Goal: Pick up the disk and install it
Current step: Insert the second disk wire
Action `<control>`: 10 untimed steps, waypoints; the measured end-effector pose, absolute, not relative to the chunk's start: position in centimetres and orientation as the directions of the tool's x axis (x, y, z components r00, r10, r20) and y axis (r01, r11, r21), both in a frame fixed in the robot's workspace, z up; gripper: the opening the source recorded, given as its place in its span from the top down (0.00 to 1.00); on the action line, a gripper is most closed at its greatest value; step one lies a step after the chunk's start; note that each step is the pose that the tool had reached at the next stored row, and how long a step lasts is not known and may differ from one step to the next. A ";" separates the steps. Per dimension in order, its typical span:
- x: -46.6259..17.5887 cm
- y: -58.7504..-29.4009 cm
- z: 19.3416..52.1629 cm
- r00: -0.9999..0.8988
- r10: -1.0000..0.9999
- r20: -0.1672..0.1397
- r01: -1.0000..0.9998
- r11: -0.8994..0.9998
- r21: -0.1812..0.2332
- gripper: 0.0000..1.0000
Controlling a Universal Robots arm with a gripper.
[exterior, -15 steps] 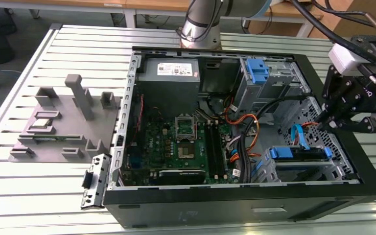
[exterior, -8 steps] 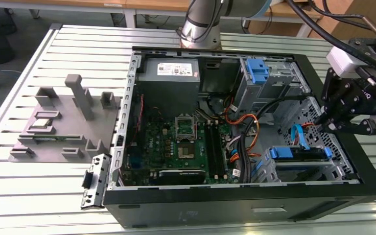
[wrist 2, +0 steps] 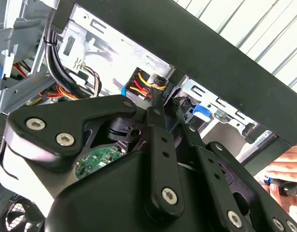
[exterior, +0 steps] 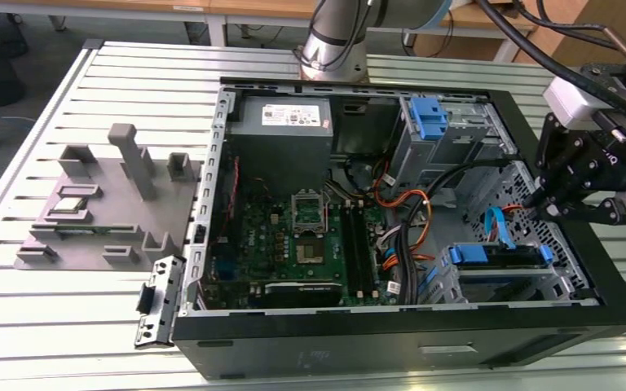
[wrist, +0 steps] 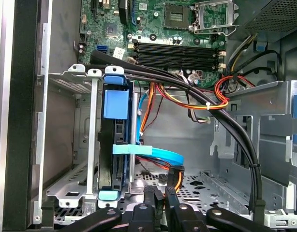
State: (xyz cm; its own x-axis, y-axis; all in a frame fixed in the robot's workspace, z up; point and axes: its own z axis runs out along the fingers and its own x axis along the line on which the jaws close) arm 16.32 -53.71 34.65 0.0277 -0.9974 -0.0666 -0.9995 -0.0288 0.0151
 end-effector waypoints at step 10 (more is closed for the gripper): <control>16.3 -53.7 34.7 0.028 -0.997 -0.066 -0.999 -0.029 0.015 0.84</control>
State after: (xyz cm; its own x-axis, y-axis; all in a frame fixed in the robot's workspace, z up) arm 16.32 -53.71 34.65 0.0277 -0.9974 -0.0661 -0.9995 -0.0288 0.0151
